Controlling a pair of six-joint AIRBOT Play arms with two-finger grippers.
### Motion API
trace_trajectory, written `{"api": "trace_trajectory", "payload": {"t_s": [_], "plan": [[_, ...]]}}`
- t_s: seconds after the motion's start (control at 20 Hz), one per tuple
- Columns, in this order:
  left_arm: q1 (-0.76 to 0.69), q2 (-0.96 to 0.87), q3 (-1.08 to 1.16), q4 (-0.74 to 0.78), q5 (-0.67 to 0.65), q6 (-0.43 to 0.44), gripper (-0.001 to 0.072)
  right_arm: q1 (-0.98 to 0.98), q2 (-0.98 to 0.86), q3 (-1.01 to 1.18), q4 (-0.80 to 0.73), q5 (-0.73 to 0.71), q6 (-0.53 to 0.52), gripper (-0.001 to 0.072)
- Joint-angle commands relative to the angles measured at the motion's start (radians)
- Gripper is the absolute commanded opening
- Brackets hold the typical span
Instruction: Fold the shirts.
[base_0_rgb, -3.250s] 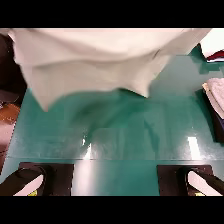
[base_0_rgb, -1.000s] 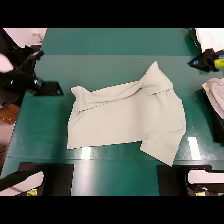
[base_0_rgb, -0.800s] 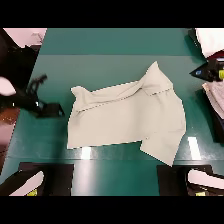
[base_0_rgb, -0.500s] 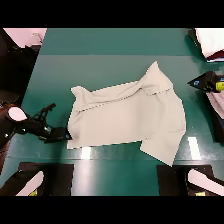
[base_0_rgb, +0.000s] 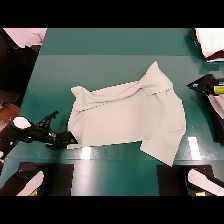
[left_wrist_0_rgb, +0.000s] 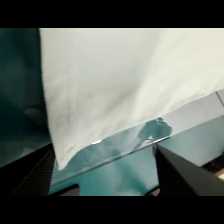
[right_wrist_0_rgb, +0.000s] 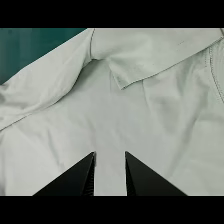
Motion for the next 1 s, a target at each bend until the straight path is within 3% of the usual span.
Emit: {"api": "trace_trajectory", "payload": {"t_s": [0.0, 0.05, 0.1, 0.15, 0.35, 0.4, 0.45, 0.6, 0.8, 0.9, 0.95], "plan": [[0.000, 0.000, -0.049, -0.017, 0.045, 0.002, 0.0708, 0.001, 0.002, -0.002, 0.000, 0.000, 0.000, 0.0219], [0.000, 0.000, -0.050, -0.031, 0.054, 0.002, 0.0574, 0.001, 0.002, -0.002, 0.000, 0.000, 0.000, 0.0219], [0.000, 0.000, -0.047, -0.048, 0.074, 0.003, 0.0339, 0.001, 0.002, -0.002, 0.000, 0.000, 0.000, 0.0219], [0.000, 0.000, -0.042, -0.058, 0.100, 0.003, 0.0235, 0.001, 0.002, -0.002, 0.000, 0.002, 0.000, 0.0219], [0.000, 0.000, -0.028, -0.068, 0.150, -0.017, 0.0235, 0.000, 0.002, -0.002, -0.003, 0.044, -0.002, 0.0212], [0.000, 0.000, -0.025, -0.068, 0.148, -0.017, 0.0200, 0.000, 0.002, -0.002, -0.009, 0.053, -0.010, 0.0191], [0.000, 0.000, -0.023, -0.068, 0.142, -0.012, 0.0037, 0.000, 0.002, -0.002, -0.014, 0.057, -0.016, 0.0190], [0.000, 0.000, 0.019, -0.064, 0.111, 0.004, 0.0026, 0.000, 0.002, -0.002, -0.093, 0.083, -0.017, 0.0190], [0.000, 0.000, 0.153, -0.048, 0.087, 0.011, 0.0026, -0.002, 0.002, -0.030, -0.432, 0.124, 0.049, 0.0192], [0.000, 0.000, 0.214, -0.048, 0.088, 0.011, 0.0026, -0.033, -0.002, -0.121, -0.505, 0.111, 0.065, 0.0206], [0.000, 0.000, 0.238, -0.048, 0.089, 0.011, 0.0026, -0.058, -0.011, -0.173, -0.499, 0.101, 0.065, 0.0284]]}}
